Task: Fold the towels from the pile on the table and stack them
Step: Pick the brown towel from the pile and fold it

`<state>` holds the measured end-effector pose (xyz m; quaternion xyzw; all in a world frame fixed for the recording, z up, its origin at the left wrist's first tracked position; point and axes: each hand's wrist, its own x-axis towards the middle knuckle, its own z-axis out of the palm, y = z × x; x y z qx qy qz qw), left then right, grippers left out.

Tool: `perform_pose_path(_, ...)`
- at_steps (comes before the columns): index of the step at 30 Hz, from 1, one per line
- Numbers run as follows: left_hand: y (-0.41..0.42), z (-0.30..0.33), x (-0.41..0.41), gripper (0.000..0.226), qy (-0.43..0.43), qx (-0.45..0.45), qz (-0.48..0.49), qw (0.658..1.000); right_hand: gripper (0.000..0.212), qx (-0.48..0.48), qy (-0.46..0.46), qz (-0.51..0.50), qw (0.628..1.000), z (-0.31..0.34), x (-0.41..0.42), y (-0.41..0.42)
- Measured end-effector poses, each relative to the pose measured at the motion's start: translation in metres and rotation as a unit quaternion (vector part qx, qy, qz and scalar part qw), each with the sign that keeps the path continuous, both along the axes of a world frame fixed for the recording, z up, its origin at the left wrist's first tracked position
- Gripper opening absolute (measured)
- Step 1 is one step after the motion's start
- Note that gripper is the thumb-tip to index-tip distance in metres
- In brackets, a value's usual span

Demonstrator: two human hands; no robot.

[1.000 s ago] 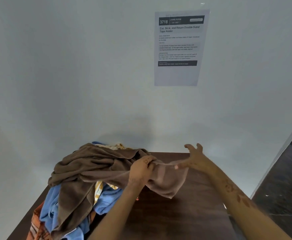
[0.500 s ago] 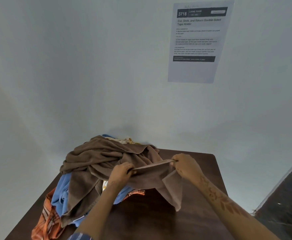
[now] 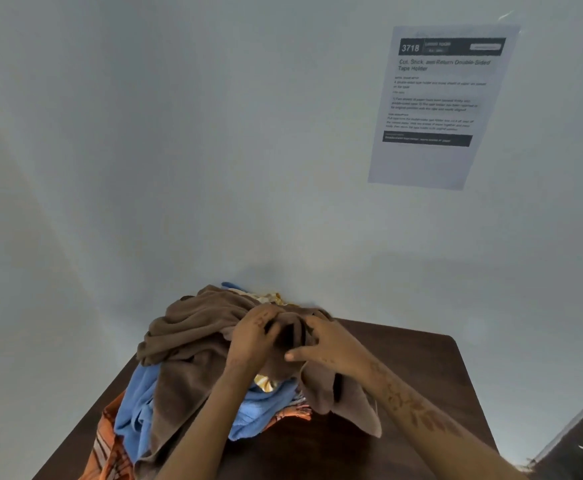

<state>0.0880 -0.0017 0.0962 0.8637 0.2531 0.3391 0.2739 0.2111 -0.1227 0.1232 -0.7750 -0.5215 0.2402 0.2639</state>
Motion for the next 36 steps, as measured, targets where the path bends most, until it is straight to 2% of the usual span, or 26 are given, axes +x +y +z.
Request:
perform_pose_path(2, 0.008, 0.011, -0.003, 0.037, -0.052, -0.003, 0.016, 0.998, 0.043, 0.028, -0.048, -0.015, 0.998, 0.006, -0.001, 0.023)
perform_pose_path(4, 0.025, 0.008, -0.015, 0.029, -0.057, 0.012, 0.027, 0.998, 0.014, 0.057, -0.085, -0.042, 0.994, 0.029, 0.001, 0.039)
perform_pose_path(7, 0.055, -0.02, -0.032, 0.016, 0.038, -0.029, 0.077, 0.996, 0.008, 0.083, -0.117, -0.041, 0.989, 0.068, 0.003, 0.056)
perform_pose_path(10, 0.081, -0.034, -0.039, 0.027, 0.123, -0.132, 0.118, 0.977, 0.008, 0.109, -0.122, -0.051, 0.985, 0.099, 0.002, 0.073)
perform_pose_path(13, 0.103, -0.028, -0.039, 0.026, 0.122, -0.171, 0.126, 0.969, 0.012, 0.149, -0.135, -0.129, 0.971, 0.117, 0.017, 0.084)
perform_pose_path(17, 0.113, -0.002, -0.03, 0.026, 0.09, -0.133, 0.003, 0.987, 0.018, 0.151, -0.094, -0.189, 0.966, 0.123, 0.034, 0.087)
perform_pose_path(19, 0.114, -0.001, -0.013, 0.054, 0.103, -0.125, -0.023, 0.987, 0.02, 0.179, -0.07, -0.183, 0.964, 0.128, 0.032, 0.088)
perform_pose_path(21, 0.112, -0.009, 0.003, 0.084, 0.146, -0.132, 0.033, 0.98, 0.019, 0.217, -0.063, -0.187, 0.956, 0.137, 0.028, 0.09)
perform_pose_path(22, 0.111, -0.013, 0.01, 0.085, 0.167, -0.127, 0.084, 0.974, 0.018, 0.229, -0.065, -0.19, 0.952, 0.143, 0.028, 0.091)
perform_pose_path(23, 0.111, -0.018, 0.015, 0.076, 0.172, -0.119, 0.131, 0.969, 0.018, 0.235, -0.07, -0.194, 0.95, 0.147, 0.028, 0.091)
perform_pose_path(25, 0.111, -0.022, 0.018, 0.046, 0.138, -0.099, 0.194, 0.966, 0.018, 0.237, -0.079, -0.204, 0.947, 0.152, 0.032, 0.09)
perform_pose_path(27, 0.111, -0.021, 0.018, 0.022, 0.084, -0.095, 0.184, 0.975, 0.017, 0.24, -0.079, -0.22, 0.942, 0.153, 0.038, 0.087)
perform_pose_path(28, 0.114, -0.021, 0.018, 0.018, 0.065, -0.1, 0.167, 0.979, 0.018, 0.244, -0.078, -0.227, 0.94, 0.153, 0.041, 0.084)
perform_pose_path(30, 0.117, -0.019, 0.018, 0.022, 0.055, -0.109, 0.127, 0.984, 0.019, 0.255, -0.07, -0.235, 0.935, 0.152, 0.047, 0.08)
perform_pose_path(32, 0.118, -0.018, 0.022, 0.03, 0.1, -0.061, 0.094, 0.989, 0.019, 0.265, -0.059, -0.235, 0.933, 0.151, 0.049, 0.078)
perform_pose_path(34, 0.115, -0.02, 0.028, 0.048, 0.139, -0.064, 0.108, 0.982, 0.02, 0.275, -0.053, -0.216, 0.935, 0.151, 0.046, 0.079)
perform_pose_path(36, 0.108, -0.019, 0.033, 0.05, 0.118, -0.069, 0.165, 0.977, 0.022, 0.295, -0.053, -0.193, 0.934, 0.154, 0.041, 0.08)
